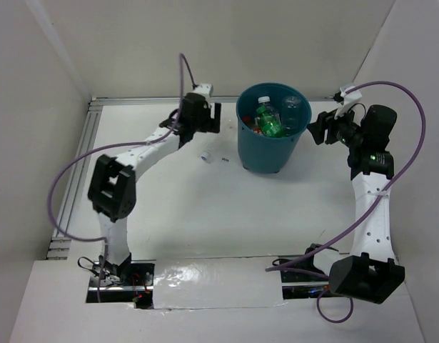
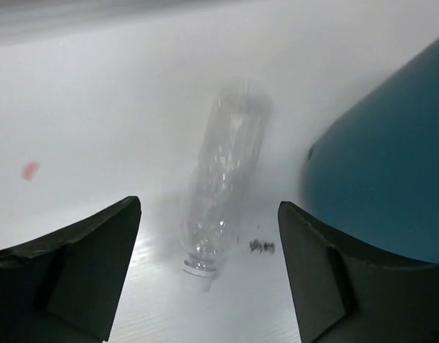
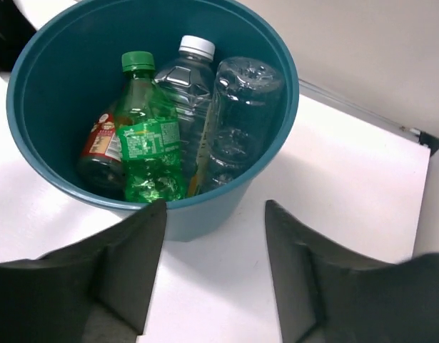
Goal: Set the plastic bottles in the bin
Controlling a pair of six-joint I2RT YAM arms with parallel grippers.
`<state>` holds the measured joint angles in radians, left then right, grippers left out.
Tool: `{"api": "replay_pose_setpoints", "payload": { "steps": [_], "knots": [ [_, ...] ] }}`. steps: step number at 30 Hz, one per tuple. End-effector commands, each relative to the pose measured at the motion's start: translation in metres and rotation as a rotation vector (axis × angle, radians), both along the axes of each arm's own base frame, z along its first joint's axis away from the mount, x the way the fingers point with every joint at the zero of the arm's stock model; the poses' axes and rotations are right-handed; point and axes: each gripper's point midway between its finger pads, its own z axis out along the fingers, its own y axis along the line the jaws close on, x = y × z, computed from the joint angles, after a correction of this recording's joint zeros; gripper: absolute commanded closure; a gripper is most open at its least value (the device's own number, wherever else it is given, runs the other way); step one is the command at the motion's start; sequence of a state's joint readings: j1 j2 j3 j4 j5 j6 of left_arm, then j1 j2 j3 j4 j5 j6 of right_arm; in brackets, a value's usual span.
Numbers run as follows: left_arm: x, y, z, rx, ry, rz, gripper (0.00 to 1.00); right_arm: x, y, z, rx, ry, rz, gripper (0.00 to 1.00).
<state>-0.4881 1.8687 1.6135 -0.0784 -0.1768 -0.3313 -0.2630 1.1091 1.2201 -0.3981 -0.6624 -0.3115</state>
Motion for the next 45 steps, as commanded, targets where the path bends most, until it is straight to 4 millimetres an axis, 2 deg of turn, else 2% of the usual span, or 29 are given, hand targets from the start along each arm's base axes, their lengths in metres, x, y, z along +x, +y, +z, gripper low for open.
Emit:
{"api": "replay_pose_setpoints", "payload": {
  "steps": [1,2,3,6,7,12,15,16,18,19,21,22,25,26,27,28,30,33,34,36,37,38,39,40,41,42,43,44,45],
  "knots": [
    [-0.005,-0.021,-0.071,0.162,0.139,-0.081,0.09,-0.005,-0.009,0.009,-0.026,-0.03,-0.045,0.34],
    [-0.001,-0.024,-0.077,0.165,0.144,-0.081,0.08,-0.005,-0.011,0.011,-0.03,-0.029,-0.056,0.29],
    [0.002,-0.025,-0.099,0.183,0.178,-0.082,0.07,-0.007,-0.01,0.007,-0.025,-0.01,-0.056,0.29],
    [0.011,-0.026,-0.119,0.213,0.209,-0.064,0.06,-0.009,-0.012,0.001,-0.04,0.01,-0.06,0.27],
    [0.012,-0.027,-0.141,0.233,0.245,-0.066,0.06,-0.012,-0.011,0.001,-0.047,0.011,-0.057,0.27],
    [0.014,-0.029,-0.174,0.24,0.302,-0.054,0.07,-0.016,-0.01,-0.013,-0.035,0.059,-0.056,0.27],
    [0.01,-0.029,-0.184,0.238,0.326,-0.057,0.2,-0.017,-0.008,-0.016,-0.029,0.067,-0.046,0.27],
    [0.005,-0.027,-0.19,0.248,0.345,-0.057,0.38,-0.017,-0.006,-0.02,-0.024,0.074,-0.036,0.27],
    [0.0,-0.024,-0.191,0.245,0.357,-0.051,0.6,-0.018,-0.006,-0.025,-0.021,0.085,-0.035,0.28],
    [-0.001,-0.023,-0.172,0.223,0.333,-0.045,0.68,-0.018,-0.005,-0.029,-0.015,0.094,-0.026,0.29],
    [-0.003,-0.02,-0.146,0.195,0.287,-0.029,0.85,-0.02,-0.002,-0.035,-0.016,0.108,-0.01,0.33],
    [-0.01,-0.014,-0.116,0.164,0.25,-0.007,0.85,-0.023,-0.002,-0.038,-0.015,0.112,-0.01,0.35],
    [-0.017,-0.001,-0.05,0.091,0.158,0.07,0.93,-0.026,0.002,-0.048,-0.014,0.132,0.018,0.42],
    [-0.02,0.003,-0.024,0.068,0.113,0.079,0.93,-0.028,0.004,-0.051,-0.009,0.135,0.028,0.44],
    [-0.031,0.004,0.017,0.016,0.051,0.075,0.93,-0.029,0.006,-0.054,-0.003,0.143,0.036,0.45],
    [-0.034,0.005,0.036,-0.009,0.014,0.075,0.93,-0.029,0.006,-0.059,-0.002,0.146,0.036,0.46],
    [-0.05,-0.016,0.069,-0.065,-0.04,-0.002,0.93,-0.03,0.008,-0.058,0.009,0.141,0.041,0.46],
    [-0.064,-0.044,0.099,-0.124,-0.091,-0.095,0.93,-0.031,0.009,-0.058,0.016,0.135,0.038,0.46],
    [-0.069,-0.051,0.099,-0.129,-0.087,-0.122,0.93,-0.031,0.009,-0.058,0.016,0.135,0.038,0.46],
    [-0.075,-0.075,0.113,-0.162,-0.116,-0.186,0.93,-0.032,0.009,-0.055,0.013,0.126,0.038,0.46],
    [-0.073,-0.08,0.118,-0.19,-0.121,-0.19,0.93,-0.034,0.01,-0.051,0.009,0.115,0.038,0.46],
    [-0.079,-0.095,0.12,-0.234,-0.105,-0.227,0.93,-0.036,0.01,-0.048,0.006,0.103,0.038,0.46],
    [-0.074,-0.104,0.123,-0.262,-0.105,-0.241,0.92,-0.038,0.01,-0.054,0.004,0.119,0.04,0.46],
    [-0.076,-0.114,0.123,-0.283,-0.095,-0.257,0.92,-0.04,0.011,-0.05,0.0,0.107,0.04,0.46],
    [-0.073,-0.132,0.133,-0.332,-0.109,-0.28,0.92,-0.043,0.012,-0.052,0.0,0.105,0.04,0.46],
    [-0.077,-0.137,0.148,-0.351,-0.135,-0.294,0.91,-0.043,0.012,-0.052,0.0,0.105,0.04,0.46],
    [-0.074,-0.153,0.137,-0.351,-0.115,-0.296,0.91,-0.046,0.013,-0.048,0.004,0.097,0.038,0.46],
    [-0.068,-0.158,0.14,-0.36,-0.128,-0.297,0.91,-0.048,0.014,-0.049,0.011,0.098,0.035,0.46],
    [-0.069,-0.168,0.156,-0.394,-0.151,-0.31,0.91,-0.048,0.014,-0.049,0.011,0.098,0.035,0.46]
  ]
}}
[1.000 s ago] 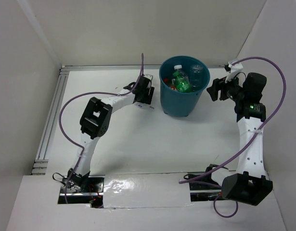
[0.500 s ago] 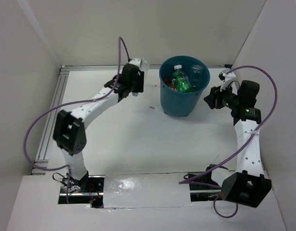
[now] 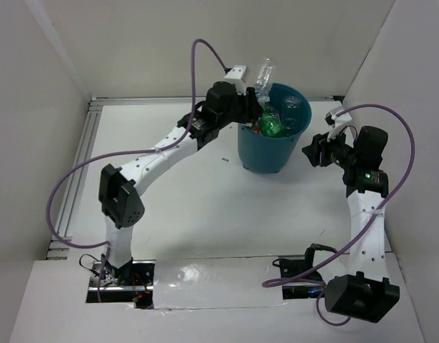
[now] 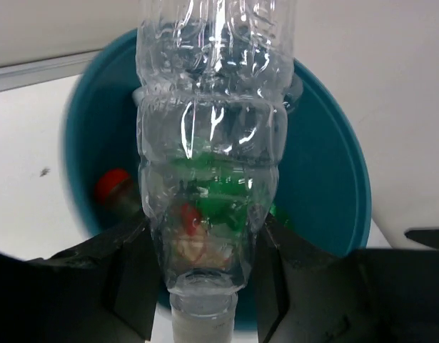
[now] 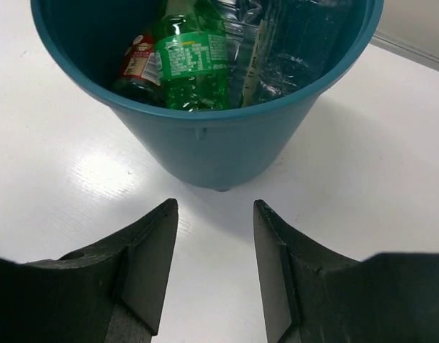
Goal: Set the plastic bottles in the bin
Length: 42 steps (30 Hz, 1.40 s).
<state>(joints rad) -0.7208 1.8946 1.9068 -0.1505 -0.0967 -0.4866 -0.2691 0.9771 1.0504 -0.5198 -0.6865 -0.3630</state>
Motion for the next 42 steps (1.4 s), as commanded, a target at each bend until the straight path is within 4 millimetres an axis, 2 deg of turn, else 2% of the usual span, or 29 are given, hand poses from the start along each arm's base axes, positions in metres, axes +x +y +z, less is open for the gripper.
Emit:
{"api": "replay_pose_setpoints", "payload": {
  "steps": [1,2,3,4,5,6,8,10,11,12,13,14,15,16,18,22,23,25,28,29,30,32,33,35,37,38,40,41,42],
  "knots": [
    [0.003,-0.032,0.044,-0.14,-0.064,-0.046,0.91,-0.008,0.003,0.009,0.006,-0.035,0.004,0.46],
    [0.012,-0.041,0.031,-0.138,-0.046,-0.044,0.89,-0.013,0.003,0.008,0.001,-0.037,-0.004,0.46],
    [0.012,-0.041,0.038,-0.147,-0.056,-0.044,0.89,-0.013,0.003,0.008,0.001,-0.037,-0.004,0.46],
    [0.014,-0.044,0.037,-0.154,-0.05,-0.043,0.88,-0.016,0.002,0.01,-0.004,-0.041,-0.013,0.45],
    [0.018,-0.047,0.026,-0.14,-0.034,-0.042,0.88,-0.017,0.003,0.004,0.001,-0.022,-0.013,0.45],
    [0.017,-0.047,0.028,-0.14,-0.034,-0.042,0.88,-0.02,0.004,0.008,-0.003,-0.036,-0.013,0.45],
    [0.019,-0.048,0.013,-0.112,-0.016,-0.042,0.85,-0.022,0.004,0.006,-0.003,-0.036,-0.013,0.44],
    [0.019,-0.048,-0.01,-0.079,0.021,-0.04,0.81,-0.025,0.005,0.006,-0.003,-0.036,-0.013,0.42],
    [0.016,-0.047,-0.011,-0.071,0.021,-0.054,0.78,-0.025,0.005,0.006,-0.003,-0.036,-0.013,0.41],
    [0.015,-0.047,-0.023,-0.055,0.039,-0.053,0.74,-0.025,0.005,0.006,-0.003,-0.036,-0.013,0.4],
    [0.014,-0.045,-0.023,-0.054,0.04,-0.053,0.67,-0.025,0.005,0.006,-0.003,-0.036,-0.013,0.38],
    [0.012,-0.047,-0.023,-0.055,0.042,-0.065,0.5,-0.024,0.005,0.008,0.003,-0.041,-0.016,0.33],
    [0.01,-0.047,-0.032,-0.032,0.054,-0.076,0.42,-0.024,0.005,0.008,0.003,-0.041,-0.016,0.31],
    [0.008,-0.045,-0.025,-0.039,0.045,-0.076,0.35,-0.024,0.005,0.008,0.003,-0.041,-0.016,0.3],
    [0.008,-0.043,-0.031,-0.013,0.047,-0.08,0.19,-0.024,0.005,0.008,0.003,-0.041,-0.016,0.28],
    [0.005,-0.04,-0.014,-0.025,0.018,-0.083,0.02,-0.024,0.005,0.004,0.005,-0.032,-0.016,0.26],
    [0.004,-0.039,-0.004,-0.037,0.004,-0.083,0.0,-0.024,0.005,0.004,0.005,-0.032,-0.016,0.26],
    [0.0,-0.043,0.002,-0.045,-0.006,-0.092,0.0,-0.024,0.005,0.004,0.005,-0.032,-0.016,0.26],
    [-0.001,-0.042,0.023,-0.073,-0.038,-0.093,0.0,-0.024,0.005,0.004,0.005,-0.032,-0.016,0.26],
    [-0.004,-0.04,0.037,-0.09,-0.058,-0.093,0.0,-0.024,0.005,0.004,0.005,-0.032,-0.016,0.25],
    [-0.008,-0.044,0.037,-0.09,-0.058,-0.102,0.0,-0.024,0.005,0.004,-0.003,-0.036,-0.013,0.25],
    [-0.013,-0.039,0.068,-0.132,-0.106,-0.103,0.0,-0.024,0.005,0.004,-0.003,-0.036,-0.013,0.23],
    [-0.013,-0.039,0.068,-0.133,-0.106,-0.103,0.0,-0.024,0.005,0.004,-0.003,-0.036,-0.013,0.21],
    [-0.021,-0.031,0.096,-0.17,-0.149,-0.104,0.0,-0.024,0.005,0.004,-0.003,-0.036,-0.013,0.2],
    [-0.026,-0.026,0.109,-0.184,-0.166,-0.104,0.0,-0.024,0.005,0.004,-0.003,-0.036,-0.013,0.15],
    [-0.032,-0.02,0.121,-0.191,-0.19,-0.105,0.0,-0.024,0.005,0.004,-0.003,-0.036,-0.013,0.15],
    [-0.037,-0.013,0.13,-0.198,-0.2,-0.095,0.0,-0.023,0.003,0.004,-0.006,-0.035,-0.021,0.1],
    [-0.038,-0.009,0.122,-0.177,-0.192,-0.086,0.0,-0.023,0.003,0.004,-0.006,-0.035,-0.021,0.08],
    [-0.047,0.002,0.139,-0.2,-0.22,-0.075,0.0,-0.023,0.002,0.003,-0.01,-0.034,-0.03,0.05]
  ]
}}
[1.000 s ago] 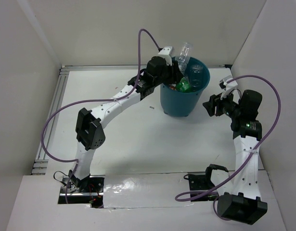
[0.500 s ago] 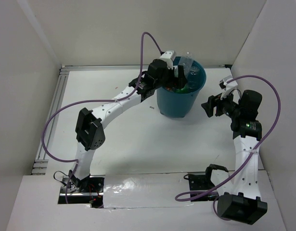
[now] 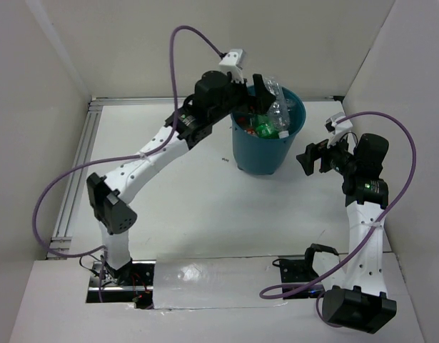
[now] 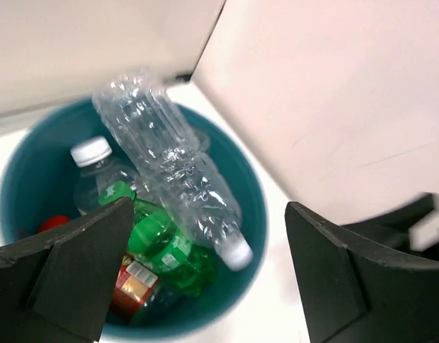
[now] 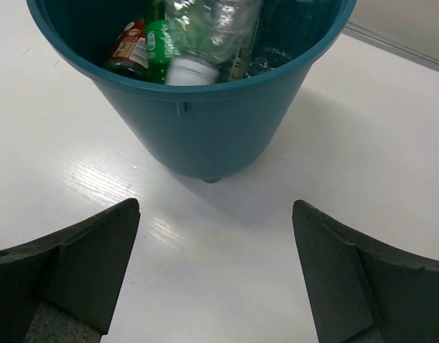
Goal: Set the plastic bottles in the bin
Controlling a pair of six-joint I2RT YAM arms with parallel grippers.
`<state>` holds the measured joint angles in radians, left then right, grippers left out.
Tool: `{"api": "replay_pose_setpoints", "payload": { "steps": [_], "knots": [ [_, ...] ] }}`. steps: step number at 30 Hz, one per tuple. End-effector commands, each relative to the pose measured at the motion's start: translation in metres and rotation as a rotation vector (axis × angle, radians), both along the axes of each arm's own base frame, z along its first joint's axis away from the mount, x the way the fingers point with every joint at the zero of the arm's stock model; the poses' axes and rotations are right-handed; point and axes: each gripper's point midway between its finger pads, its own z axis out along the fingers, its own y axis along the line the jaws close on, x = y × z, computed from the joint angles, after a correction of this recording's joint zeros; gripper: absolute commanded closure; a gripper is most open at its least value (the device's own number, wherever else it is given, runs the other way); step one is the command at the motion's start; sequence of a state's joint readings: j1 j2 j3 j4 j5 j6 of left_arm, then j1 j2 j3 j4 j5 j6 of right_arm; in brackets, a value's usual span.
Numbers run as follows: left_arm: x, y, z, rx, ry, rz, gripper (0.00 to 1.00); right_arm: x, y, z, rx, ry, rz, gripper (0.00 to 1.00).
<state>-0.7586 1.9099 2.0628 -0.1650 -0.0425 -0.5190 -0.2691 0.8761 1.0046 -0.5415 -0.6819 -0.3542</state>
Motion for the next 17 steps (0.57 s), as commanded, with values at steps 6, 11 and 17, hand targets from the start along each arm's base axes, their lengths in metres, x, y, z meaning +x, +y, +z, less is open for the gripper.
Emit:
{"api": "replay_pose_setpoints", "payload": {
  "steps": [6,11,17],
  "knots": [
    [-0.052,0.075,0.043,-0.004,-0.125,0.095,0.0,0.002,-0.015,0.009,0.024,-0.013,-0.122,0.0],
    [-0.084,0.143,-0.035,0.099,-0.014,0.168,0.0,0.013,-0.049,0.017,0.095,-0.016,-0.386,0.0],
    [-0.111,0.214,-0.098,0.156,0.108,0.278,0.0,0.009,-0.064,0.009,0.075,-0.018,-0.481,0.0]
  ]
}}
